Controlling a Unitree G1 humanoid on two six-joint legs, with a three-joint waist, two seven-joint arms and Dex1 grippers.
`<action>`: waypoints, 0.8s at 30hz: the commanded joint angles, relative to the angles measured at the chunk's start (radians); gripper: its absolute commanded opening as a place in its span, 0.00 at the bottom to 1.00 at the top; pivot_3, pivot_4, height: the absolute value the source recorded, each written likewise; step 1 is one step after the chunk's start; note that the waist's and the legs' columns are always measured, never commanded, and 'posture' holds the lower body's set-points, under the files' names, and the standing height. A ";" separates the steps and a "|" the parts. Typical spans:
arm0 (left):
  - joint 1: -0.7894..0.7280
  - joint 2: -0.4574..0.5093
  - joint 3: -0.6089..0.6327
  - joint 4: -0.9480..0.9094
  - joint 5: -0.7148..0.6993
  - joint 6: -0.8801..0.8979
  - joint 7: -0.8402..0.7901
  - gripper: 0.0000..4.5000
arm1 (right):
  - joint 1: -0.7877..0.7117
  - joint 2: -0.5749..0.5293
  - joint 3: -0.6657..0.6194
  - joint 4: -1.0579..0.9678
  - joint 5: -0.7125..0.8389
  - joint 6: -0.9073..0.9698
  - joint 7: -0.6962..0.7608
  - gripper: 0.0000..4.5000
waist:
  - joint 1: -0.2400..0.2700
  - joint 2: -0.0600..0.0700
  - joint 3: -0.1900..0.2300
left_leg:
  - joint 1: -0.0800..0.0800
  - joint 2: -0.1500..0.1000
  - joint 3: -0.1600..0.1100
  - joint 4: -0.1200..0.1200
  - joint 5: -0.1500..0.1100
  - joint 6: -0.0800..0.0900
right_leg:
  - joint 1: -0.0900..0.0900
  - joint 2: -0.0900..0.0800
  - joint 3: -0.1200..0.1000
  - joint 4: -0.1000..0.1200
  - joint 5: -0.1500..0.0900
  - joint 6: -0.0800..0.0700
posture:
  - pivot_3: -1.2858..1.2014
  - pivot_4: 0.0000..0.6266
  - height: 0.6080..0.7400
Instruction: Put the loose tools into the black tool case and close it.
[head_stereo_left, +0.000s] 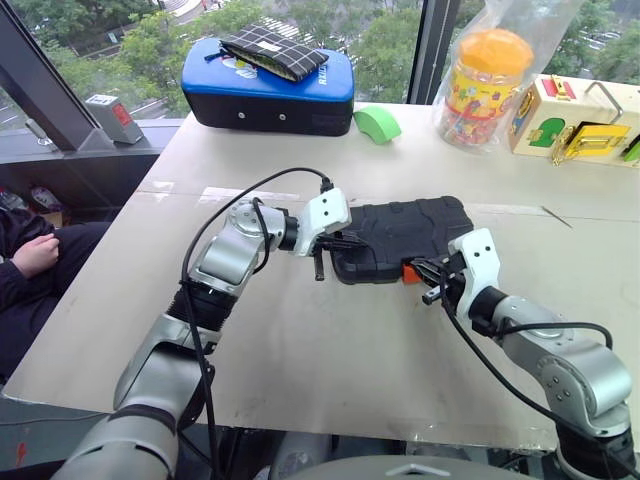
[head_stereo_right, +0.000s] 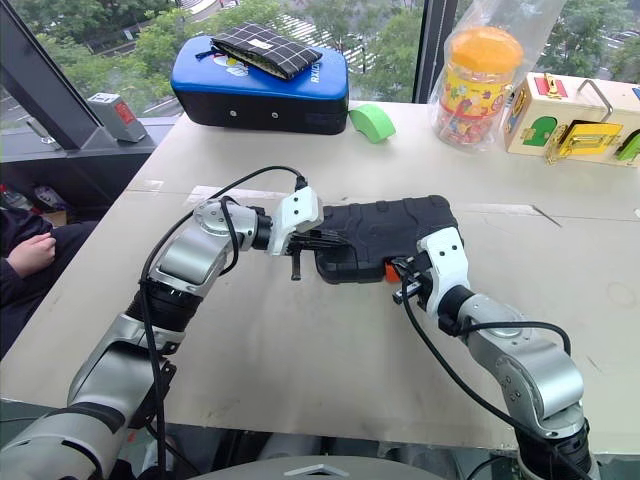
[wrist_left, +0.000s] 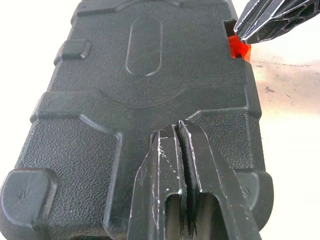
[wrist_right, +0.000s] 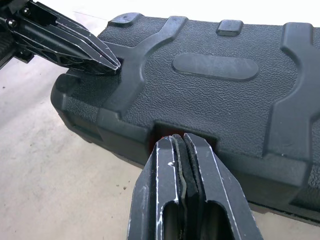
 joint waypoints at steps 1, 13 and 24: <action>0.036 -0.005 -0.051 0.009 0.034 0.034 -0.002 0.01 | -0.025 0.009 -0.001 -0.028 0.008 -0.015 -0.003 0.00 | 0.000 0.000 0.000 | 0.000 0.000 0.000 0.000 0.000 0.000 | 0.000 0.000 0.000 0.000 0.000 0.000 | 0.52 0.24 1.00; 0.049 -0.005 -0.064 0.003 0.048 0.036 0.009 0.01 | 0.101 -0.106 0.051 -0.042 0.015 -0.025 0.080 0.00 | 0.000 0.000 0.000 | -0.001 0.000 0.000 0.000 0.000 0.000 | 0.001 0.000 0.000 -0.002 0.000 0.000 | 0.52 0.24 1.00; 0.055 -0.011 -0.094 0.016 0.086 0.027 0.007 0.01 | 0.039 -0.041 0.052 0.065 -0.025 -0.039 0.026 0.00 | 0.003 0.000 -0.004 | -0.001 0.000 0.000 0.000 0.000 0.000 | 0.001 0.000 0.000 -0.002 0.000 0.000 | 0.52 0.24 1.00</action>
